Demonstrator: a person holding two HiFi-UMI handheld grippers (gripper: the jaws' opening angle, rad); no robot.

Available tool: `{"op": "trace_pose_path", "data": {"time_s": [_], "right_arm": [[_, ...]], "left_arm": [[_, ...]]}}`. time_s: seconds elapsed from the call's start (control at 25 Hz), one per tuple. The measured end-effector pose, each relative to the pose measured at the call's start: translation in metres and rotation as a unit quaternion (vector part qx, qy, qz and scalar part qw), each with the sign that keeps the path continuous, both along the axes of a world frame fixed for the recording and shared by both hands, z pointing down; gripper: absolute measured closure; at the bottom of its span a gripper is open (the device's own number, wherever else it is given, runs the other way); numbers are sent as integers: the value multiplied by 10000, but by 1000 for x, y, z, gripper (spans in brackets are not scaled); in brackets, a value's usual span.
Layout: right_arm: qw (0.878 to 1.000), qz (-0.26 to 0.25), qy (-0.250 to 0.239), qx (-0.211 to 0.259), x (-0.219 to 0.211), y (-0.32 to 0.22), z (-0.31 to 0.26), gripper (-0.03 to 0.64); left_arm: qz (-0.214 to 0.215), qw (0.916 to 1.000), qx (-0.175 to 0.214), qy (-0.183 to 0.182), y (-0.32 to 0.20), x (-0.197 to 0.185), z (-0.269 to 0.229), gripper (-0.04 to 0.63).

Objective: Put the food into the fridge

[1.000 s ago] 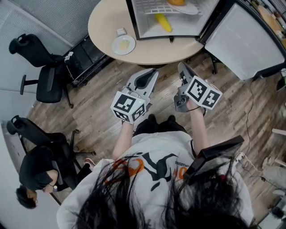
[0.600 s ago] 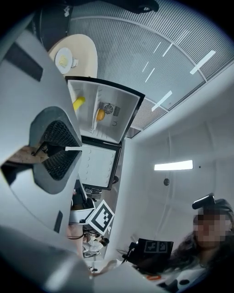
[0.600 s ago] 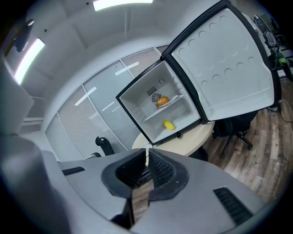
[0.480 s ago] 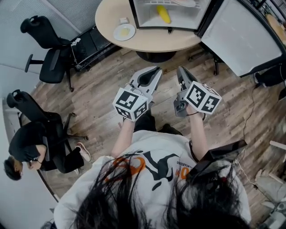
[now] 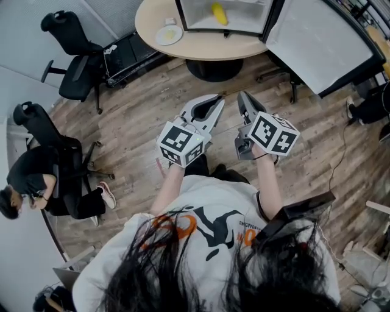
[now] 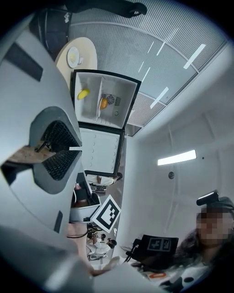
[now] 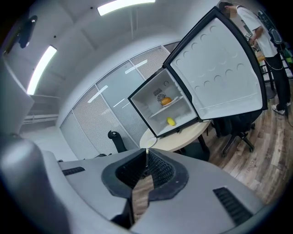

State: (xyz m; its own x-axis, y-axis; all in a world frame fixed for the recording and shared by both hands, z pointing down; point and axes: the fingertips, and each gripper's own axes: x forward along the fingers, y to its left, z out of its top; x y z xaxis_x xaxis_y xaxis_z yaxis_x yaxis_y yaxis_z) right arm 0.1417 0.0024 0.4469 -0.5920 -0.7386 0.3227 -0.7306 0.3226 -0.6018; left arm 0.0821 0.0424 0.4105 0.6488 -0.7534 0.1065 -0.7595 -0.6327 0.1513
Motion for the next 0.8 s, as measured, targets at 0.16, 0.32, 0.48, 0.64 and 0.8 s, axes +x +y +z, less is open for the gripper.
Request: {"op": "trace_pose_path", "data": {"time_s": [0.16,0.32,0.48,0.64,0.8], "right_arm": [[9999,-141,-50,13,6,9,3,589],[9998,-162,-44,93,9,16,-3,589],[9995,-289,-71,97,3,23,0,589],[9992,-397,-85,60,0,28,1,589],[9991,-422,-93,54,-2,27,1,589]], "left_arm": [[-100,9999,49,-72,12,6,-2,563],[-163,9997,81,-131,22,10,-4,563],[-252,9995,89,-180,31,5,-2,563],[-315,9993,85,-189,36,4,-3,563],[-333,9992,94,-202,36,2,-4,563]]}}
